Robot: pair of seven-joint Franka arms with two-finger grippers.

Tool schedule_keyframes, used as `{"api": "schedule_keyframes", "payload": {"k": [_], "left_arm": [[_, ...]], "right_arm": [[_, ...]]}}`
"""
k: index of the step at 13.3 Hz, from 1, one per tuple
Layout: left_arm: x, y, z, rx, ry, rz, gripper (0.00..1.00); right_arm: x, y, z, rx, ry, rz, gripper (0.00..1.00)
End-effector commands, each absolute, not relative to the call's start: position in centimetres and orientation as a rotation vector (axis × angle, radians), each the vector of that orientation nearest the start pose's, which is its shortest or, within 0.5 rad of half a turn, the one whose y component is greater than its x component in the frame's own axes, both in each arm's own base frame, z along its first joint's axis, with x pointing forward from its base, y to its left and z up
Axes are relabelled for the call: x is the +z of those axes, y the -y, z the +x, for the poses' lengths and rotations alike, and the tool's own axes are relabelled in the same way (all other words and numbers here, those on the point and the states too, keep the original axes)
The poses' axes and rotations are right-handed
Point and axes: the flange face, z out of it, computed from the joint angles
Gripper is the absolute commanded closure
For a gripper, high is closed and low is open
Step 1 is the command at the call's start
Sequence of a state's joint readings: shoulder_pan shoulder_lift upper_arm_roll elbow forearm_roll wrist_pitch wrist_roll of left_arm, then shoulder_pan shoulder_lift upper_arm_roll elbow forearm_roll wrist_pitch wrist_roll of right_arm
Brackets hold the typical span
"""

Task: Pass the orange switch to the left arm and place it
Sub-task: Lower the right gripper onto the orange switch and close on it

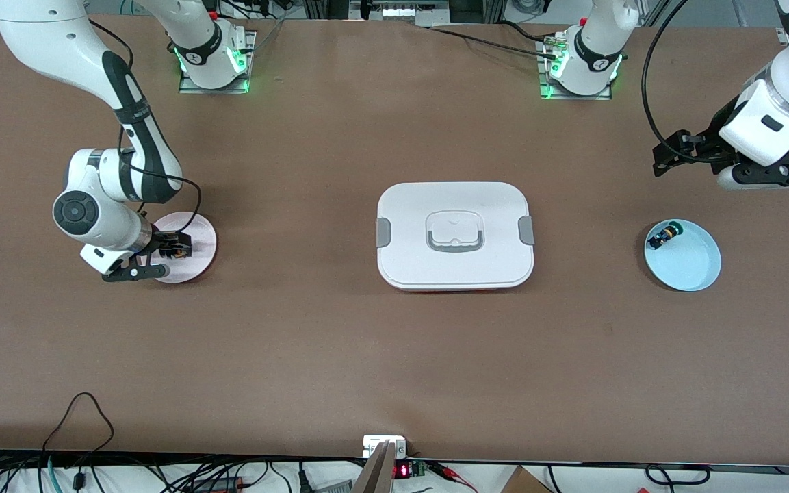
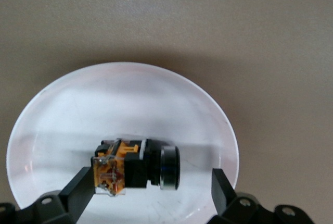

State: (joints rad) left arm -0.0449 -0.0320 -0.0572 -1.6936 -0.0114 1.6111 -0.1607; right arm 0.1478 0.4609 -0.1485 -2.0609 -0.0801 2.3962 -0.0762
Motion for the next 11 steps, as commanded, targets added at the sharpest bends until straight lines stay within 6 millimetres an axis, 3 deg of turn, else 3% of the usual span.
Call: {"api": "schedule_keyframes", "payload": {"k": [1,7,11], "left_arm": [[59.3,5.8,54.4,0.067,0.053,-3.135,0.00],[59.3,5.8,54.4,0.067,0.056,-3.135,0.00],[59.3,5.8,54.4,0.067,0.053,-3.135,0.00]], "right_arm": [[19.8,-1.7,58.1,0.174,0.301,-3.222,0.00],[18.5,-1.6,58.1,0.156,0.419,-3.202,0.00],[18.4,-1.6,58.1,0.157,0.385,-3.202,0.00]]}}
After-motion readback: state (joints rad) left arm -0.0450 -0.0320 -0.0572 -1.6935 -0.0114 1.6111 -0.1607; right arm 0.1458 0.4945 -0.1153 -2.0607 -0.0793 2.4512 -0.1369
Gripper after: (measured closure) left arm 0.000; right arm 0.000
